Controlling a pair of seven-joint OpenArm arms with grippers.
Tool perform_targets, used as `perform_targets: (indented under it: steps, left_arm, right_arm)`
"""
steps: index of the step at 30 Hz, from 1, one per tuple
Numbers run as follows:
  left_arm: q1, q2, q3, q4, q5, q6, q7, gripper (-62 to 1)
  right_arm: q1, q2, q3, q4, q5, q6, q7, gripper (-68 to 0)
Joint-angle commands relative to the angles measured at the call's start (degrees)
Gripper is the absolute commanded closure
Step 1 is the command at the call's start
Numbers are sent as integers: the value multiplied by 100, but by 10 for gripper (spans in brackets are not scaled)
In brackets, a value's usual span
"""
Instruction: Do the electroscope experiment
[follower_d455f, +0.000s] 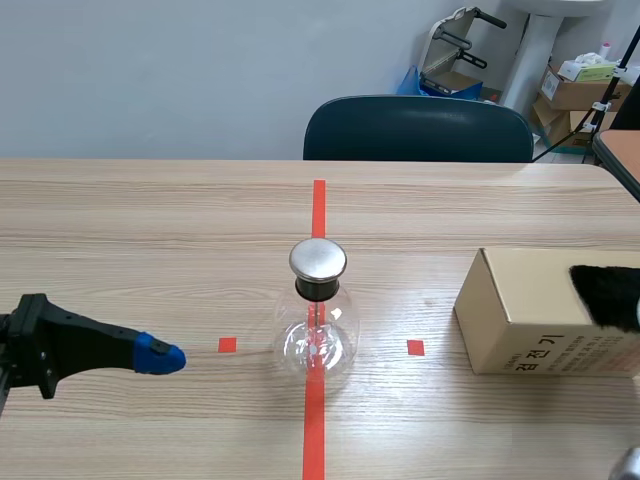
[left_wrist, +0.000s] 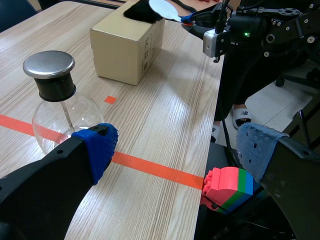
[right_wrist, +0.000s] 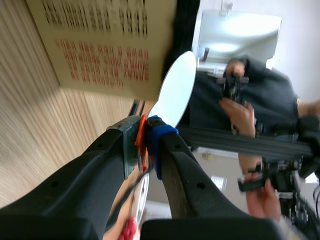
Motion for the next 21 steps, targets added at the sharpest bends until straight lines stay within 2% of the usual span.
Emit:
perform_targets:
  steps: [1, 5, 7, 9, 12, 14, 16, 19, 21]
  left_arm:
    - [-31, 28, -22, 92, -11, -13, -76, -512]
    - [-31, 28, -22, 92, -9, -15, -76, -512]
    - [-31, 28, -22, 92, -11, -15, -79, -512]
    - [-31, 37, -22, 92, -11, -15, -85, -512]
    - [-31, 70, -22, 92, -11, 11, -79, -512]
    - [-31, 96, -22, 92, -11, 28, -76, -512]
    - [-31, 109, -22, 92, 11, 28, -76, -512]
    - [-31, 109, -22, 92, 9, 33, -81, -512]
    - [-31, 109, -22, 92, 9, 52, -81, -512]
  right_arm:
    - [-4, 92, 31, 52, -186, -212, 243, -19]
    - [22, 87, 31, 52, -404, -219, 1335, -19]
    - [20, 63, 31, 52, -391, -219, 1484, -19]
    - [17, 26, 31, 52, -289, -214, 1054, -19]
    - [20, -7, 33, 52, -269, -214, 74, -19]
    - [20, -2, 33, 52, -273, -214, -31, -19]
    - [22, -2, 31, 55, -363, -214, 291, -19]
    - [22, -4, 31, 55, -446, -214, 1167, -19]
    - [20, -7, 31, 55, -442, -214, 1427, -19]
